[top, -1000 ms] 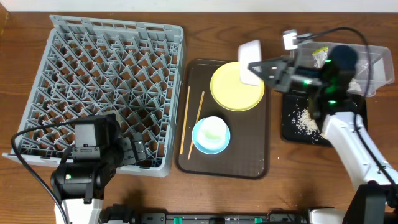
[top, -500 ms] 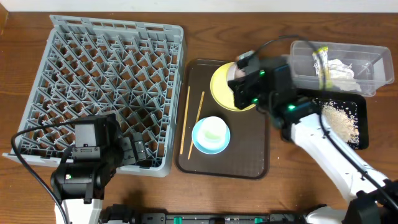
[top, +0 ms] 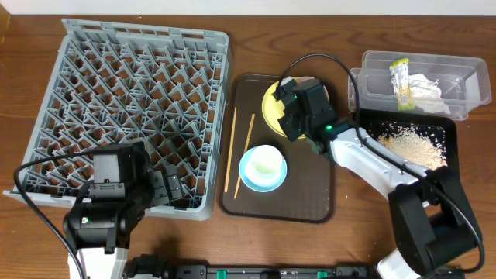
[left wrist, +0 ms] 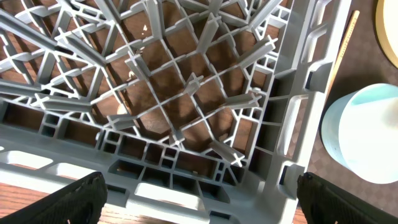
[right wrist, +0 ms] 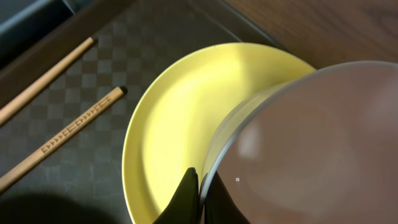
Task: Sort waste into correct bins and load items into the dishwasher
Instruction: 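Place the emptied pink bowl onto the yellow plate with the right gripper, then grasp the white cup from the blue bowl with the right gripper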
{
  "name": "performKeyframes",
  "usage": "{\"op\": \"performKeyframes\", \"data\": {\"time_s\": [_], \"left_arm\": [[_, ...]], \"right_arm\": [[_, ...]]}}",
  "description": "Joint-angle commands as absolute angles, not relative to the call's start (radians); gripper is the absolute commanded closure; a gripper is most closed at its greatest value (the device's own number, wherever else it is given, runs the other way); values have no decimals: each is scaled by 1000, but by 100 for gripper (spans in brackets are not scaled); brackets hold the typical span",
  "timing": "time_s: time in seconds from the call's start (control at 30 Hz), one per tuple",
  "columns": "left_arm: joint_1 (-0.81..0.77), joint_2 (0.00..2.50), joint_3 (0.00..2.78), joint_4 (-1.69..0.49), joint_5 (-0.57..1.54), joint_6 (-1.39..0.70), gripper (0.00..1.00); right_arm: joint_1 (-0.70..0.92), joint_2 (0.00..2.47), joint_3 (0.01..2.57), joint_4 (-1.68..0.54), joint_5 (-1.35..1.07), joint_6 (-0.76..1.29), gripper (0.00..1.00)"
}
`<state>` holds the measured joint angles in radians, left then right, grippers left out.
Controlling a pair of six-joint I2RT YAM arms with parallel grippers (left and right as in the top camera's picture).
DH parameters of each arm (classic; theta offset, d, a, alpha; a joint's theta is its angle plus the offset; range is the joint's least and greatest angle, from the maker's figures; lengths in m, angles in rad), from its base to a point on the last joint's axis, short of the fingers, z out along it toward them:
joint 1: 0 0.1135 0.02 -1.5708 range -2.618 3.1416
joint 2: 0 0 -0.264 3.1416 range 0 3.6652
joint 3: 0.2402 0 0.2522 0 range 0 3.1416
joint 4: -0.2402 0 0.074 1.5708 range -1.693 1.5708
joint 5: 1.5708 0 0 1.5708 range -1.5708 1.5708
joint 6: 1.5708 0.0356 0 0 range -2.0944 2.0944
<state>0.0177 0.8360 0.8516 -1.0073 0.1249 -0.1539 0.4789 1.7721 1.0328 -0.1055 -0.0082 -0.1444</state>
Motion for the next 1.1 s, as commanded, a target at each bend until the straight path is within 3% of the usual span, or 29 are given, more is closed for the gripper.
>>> {"op": "performKeyframes", "data": {"time_s": [0.0, 0.03, 0.07, 0.13, 0.23, 0.27, 0.5, 0.67, 0.8, 1.0, 1.07], "left_arm": [[21, 835, 870, -1010, 128, -155, 1], [21, 835, 870, -1010, 128, -155, 1], [21, 835, 870, -1010, 128, -155, 1], [21, 835, 870, -1010, 128, -155, 1], [21, 835, 870, -1013, 128, -155, 1], [21, 835, 870, -1013, 128, -155, 1], [21, 835, 870, -1013, 128, -155, 1], [21, 835, 870, -1013, 128, -155, 1], [21, 835, 870, -1013, 128, -155, 1], [21, 835, 870, -1013, 128, -155, 1], [21, 835, 870, -1013, 128, -155, 1]], "right_arm": [[492, 1779, 1051, -95, -47, -164, 92], [492, 1779, 1051, -99, -70, -160, 75], [492, 1779, 1051, -103, -88, -152, 69], [492, 1778, 1051, -123, -125, -114, 69], [491, 1768, 1051, -154, -141, -64, 46], [491, 1757, 1051, -166, -141, -56, 44], [491, 1580, 1051, -218, -140, 2, 49], [506, 1467, 1051, -370, -209, 115, 49], [537, 1480, 1044, -535, -251, 164, 48], [582, 1549, 1028, -595, -248, 192, 53], [594, 1590, 1028, -595, -247, 219, 61]]}}
